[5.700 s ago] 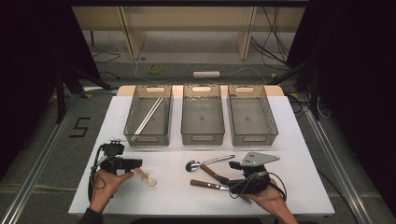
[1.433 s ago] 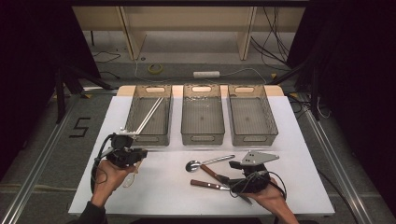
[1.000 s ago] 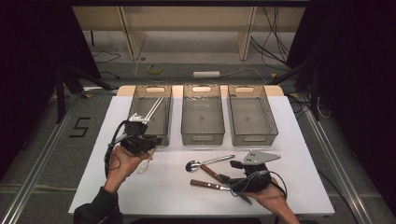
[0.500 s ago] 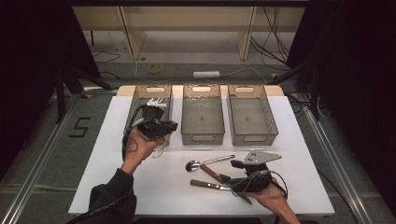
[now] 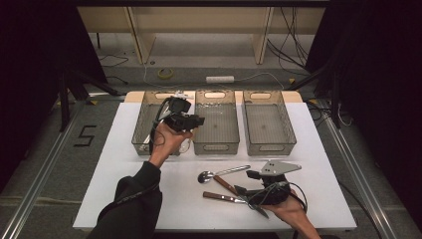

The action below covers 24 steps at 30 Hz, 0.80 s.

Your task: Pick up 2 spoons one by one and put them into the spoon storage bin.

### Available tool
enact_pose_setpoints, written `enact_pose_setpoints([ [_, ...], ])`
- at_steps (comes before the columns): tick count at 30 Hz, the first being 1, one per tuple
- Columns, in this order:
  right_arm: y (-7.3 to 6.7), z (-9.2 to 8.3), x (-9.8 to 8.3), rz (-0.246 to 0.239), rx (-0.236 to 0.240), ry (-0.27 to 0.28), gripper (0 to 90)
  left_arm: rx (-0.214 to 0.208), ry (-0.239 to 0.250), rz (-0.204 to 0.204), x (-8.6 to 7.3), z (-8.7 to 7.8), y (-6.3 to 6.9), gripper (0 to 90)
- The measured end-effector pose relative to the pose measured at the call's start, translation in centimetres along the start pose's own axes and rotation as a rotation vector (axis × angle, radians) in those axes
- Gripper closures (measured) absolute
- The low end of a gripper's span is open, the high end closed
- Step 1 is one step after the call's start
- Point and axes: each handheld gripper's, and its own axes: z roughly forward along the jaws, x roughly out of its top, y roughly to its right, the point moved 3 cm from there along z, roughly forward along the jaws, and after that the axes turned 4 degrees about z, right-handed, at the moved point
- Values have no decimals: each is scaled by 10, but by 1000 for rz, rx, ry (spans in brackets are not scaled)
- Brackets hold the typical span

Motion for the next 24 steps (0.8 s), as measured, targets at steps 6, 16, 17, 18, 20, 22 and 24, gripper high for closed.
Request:
enact_pose_setpoints([
  [6,2,-1,0,0,0,5,330,8,5,-5,13,15,-1,737],
  [16,1,-1,-1,-2,2,0,330,33,10,-24,24,42,-11,736],
  [17,1,-1,-1,0,3,1,330,37,12,-24,25,44,-12,735],
  [18,1,0,-1,-2,3,2,329,40,12,-29,25,47,-12,735],
  [20,2,-1,-1,-3,3,3,329,45,13,-29,25,51,-14,735],
  [22,2,-1,-1,-1,5,3,329,49,21,-32,25,56,-15,734],
  [24,2,-1,-1,-1,3,1,330,60,19,-33,25,61,-18,734],
])
